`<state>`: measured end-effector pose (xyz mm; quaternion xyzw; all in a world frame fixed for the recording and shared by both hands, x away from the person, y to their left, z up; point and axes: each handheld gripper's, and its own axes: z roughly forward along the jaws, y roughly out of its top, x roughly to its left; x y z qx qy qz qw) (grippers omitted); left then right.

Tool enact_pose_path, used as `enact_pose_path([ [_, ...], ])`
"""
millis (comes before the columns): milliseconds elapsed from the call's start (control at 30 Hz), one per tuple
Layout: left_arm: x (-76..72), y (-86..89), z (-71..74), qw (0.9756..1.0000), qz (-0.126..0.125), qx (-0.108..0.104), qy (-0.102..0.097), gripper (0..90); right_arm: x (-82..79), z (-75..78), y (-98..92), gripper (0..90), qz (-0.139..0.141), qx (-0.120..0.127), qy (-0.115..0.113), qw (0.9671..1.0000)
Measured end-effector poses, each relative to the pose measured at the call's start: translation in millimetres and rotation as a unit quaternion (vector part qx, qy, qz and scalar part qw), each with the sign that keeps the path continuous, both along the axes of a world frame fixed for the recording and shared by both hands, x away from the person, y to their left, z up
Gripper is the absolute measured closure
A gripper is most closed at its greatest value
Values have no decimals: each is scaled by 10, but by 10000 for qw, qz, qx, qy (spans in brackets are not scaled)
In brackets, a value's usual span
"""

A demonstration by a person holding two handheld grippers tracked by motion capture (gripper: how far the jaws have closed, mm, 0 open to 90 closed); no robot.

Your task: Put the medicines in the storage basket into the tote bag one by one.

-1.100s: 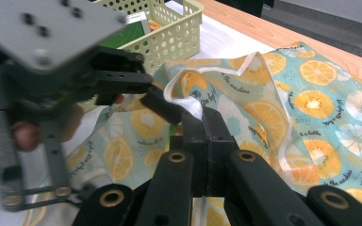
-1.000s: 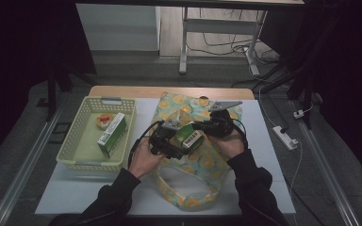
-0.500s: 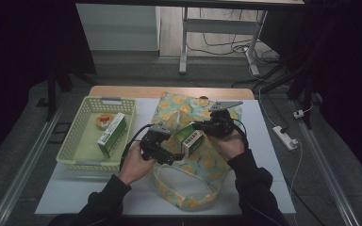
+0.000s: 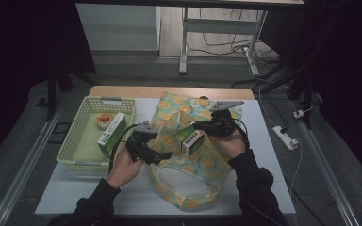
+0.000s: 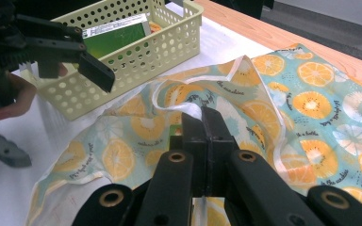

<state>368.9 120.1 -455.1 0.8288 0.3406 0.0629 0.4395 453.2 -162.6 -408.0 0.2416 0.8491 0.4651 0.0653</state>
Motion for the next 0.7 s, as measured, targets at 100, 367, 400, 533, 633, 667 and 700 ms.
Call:
enact_pose_path([
  [100, -23, 92, 17, 9999, 119, -7, -44, 0, 0, 2, -4, 894, -10, -6, -11, 10000],
  [367, -82, 343, 77, 9993, 364, -23, -108, 0, 7, -3, -15, 894, -27, 4, -2, 10000],
  [400, -87, 368, 80, 9992, 395, 34, -96, 0, 7, -4, -16, 894, -28, 3, -2, 10000],
  [533, -100, 463, 71, 9984, 531, 190, -3, 0, 8, -6, -16, 894, -25, 0, -2, 10000],
  [633, -123, 527, 71, 9976, 648, 247, -30, 0, 7, -6, -18, 894, -27, -1, 2, 10000],
  [667, -130, 550, 74, 9974, 678, 239, -25, 0, 8, -5, -21, 894, -32, -2, 3, 10000],
  [700, -138, 570, 77, 9972, 717, 216, -33, 0, 8, -4, -23, 894, -34, 1, 5, 10000],
])
